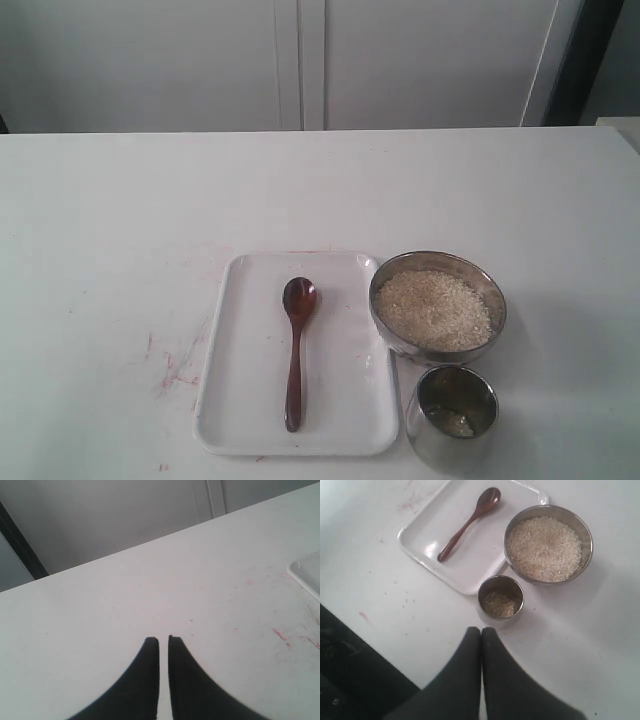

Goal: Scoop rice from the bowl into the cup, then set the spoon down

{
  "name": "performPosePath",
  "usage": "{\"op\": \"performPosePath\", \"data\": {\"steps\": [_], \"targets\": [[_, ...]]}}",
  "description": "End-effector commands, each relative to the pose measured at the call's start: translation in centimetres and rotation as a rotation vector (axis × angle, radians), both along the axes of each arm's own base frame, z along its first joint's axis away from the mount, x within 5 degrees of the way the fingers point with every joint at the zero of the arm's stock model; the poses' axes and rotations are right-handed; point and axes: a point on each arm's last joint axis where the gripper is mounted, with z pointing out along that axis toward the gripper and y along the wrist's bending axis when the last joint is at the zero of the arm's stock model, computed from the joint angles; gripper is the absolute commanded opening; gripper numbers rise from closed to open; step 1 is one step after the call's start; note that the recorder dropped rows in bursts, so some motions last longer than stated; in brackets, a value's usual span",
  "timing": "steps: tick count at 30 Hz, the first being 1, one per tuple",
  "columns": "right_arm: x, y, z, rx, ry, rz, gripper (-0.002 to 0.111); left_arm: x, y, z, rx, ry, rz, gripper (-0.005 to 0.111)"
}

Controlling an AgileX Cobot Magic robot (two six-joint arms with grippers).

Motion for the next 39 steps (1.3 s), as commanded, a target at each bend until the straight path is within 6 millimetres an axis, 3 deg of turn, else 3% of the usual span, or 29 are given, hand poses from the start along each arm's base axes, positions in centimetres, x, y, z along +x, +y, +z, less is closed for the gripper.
{"op": "performPosePath", "data": {"steps": [1,12,19,23,27,39], "targets": [[-1.4,-1.2,0.3,0.043,-0.050,0.009,0.000,0.0,0.0,0.3,-0.010,-0.012,-0.008,0.014],[-2.3,-3.0,0.8,0.026,-0.159,-0.020,0.000,0.0,0.0,0.3,-0.010,-0.012,-0.008,0.014],[-0.9,-2.5,4.3,0.181,-0.665,-0.004,0.000,0.0,0.0,0.3,-0.010,-0.012,-0.008,0.014],[-1.2,-1.9,4.9,0.312,-0.910,0.032,0.000,0.0,0.0,0.3,-0.010,-0.012,-0.008,0.014],[-1.4,-1.9,3.4,0.400,-1.006,-0.011,0.000,0.0,0.0,0.3,-0.010,-0.012,-0.008,0.014],[-3.3,-4.1,-3.2,0.599,-0.833,-0.442,0.000,0.0,0.0,0.3,-0.010,-0.012,-0.008,0.014]]}}
